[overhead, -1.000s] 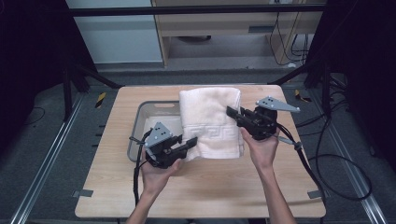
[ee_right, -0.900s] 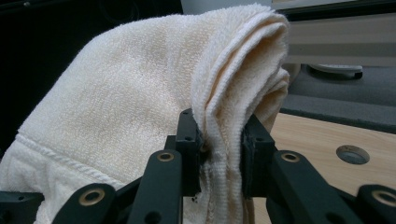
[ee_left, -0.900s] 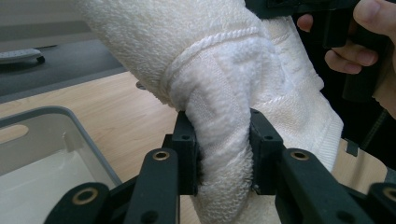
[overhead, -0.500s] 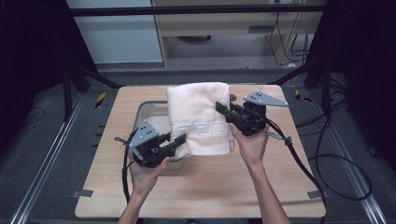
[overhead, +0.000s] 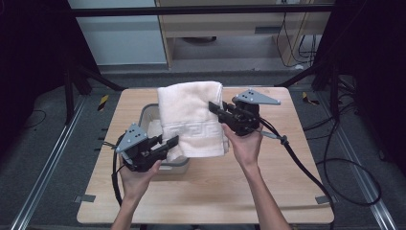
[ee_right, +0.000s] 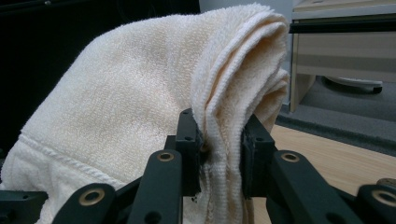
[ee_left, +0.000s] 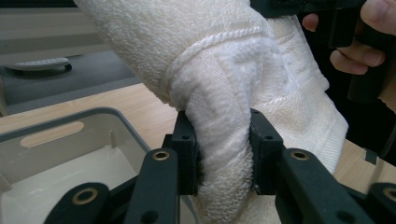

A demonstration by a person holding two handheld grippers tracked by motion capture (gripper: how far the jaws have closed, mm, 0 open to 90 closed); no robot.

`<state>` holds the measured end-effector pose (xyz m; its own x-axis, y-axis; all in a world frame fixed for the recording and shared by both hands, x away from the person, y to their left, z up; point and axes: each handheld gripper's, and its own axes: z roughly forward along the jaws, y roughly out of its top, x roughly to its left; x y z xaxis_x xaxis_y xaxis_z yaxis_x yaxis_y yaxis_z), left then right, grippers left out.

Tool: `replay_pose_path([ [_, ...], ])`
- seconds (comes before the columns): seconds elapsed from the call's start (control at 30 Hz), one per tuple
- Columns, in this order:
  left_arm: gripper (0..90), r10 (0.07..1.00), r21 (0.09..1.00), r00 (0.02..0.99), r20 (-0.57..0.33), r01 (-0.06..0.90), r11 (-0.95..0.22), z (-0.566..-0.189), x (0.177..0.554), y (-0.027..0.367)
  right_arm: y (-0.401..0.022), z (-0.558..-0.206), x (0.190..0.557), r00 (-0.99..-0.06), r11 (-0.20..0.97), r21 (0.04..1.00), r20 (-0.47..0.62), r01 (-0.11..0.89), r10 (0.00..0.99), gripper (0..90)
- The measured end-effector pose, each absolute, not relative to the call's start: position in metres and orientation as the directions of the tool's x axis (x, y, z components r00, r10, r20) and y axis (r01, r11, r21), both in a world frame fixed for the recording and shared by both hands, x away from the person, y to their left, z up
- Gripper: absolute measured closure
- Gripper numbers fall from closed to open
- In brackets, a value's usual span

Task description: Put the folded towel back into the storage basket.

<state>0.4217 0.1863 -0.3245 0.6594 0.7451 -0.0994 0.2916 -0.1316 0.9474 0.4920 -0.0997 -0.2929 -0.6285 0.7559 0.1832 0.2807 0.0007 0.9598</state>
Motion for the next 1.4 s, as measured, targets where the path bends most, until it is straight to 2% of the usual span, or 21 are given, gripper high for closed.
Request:
replay_pose_path([
  [0.5, 68.1, 0.772, 0.943, 0.628, -0.102, 0.308, -0.126, -0.328, 0.424, 0.221, -0.060, -0.297, 0.504, -0.649, 0.021, 0.959, 0.174, 0.281, 0.740, 72.9],
  [0.83, 68.1, 0.788, 0.935, 0.608, -0.096, 0.326, -0.138, -0.332, 0.426, 0.231, -0.048, -0.307, 0.512, -0.658, 0.008, 0.953, 0.202, 0.302, 0.725, 72.8],
  [1.4, 68.0, 0.811, 0.910, 0.569, -0.141, 0.397, -0.120, -0.354, 0.444, 0.251, -0.021, -0.329, 0.531, -0.648, 0.044, 0.943, 0.191, 0.329, 0.737, 72.8],
])
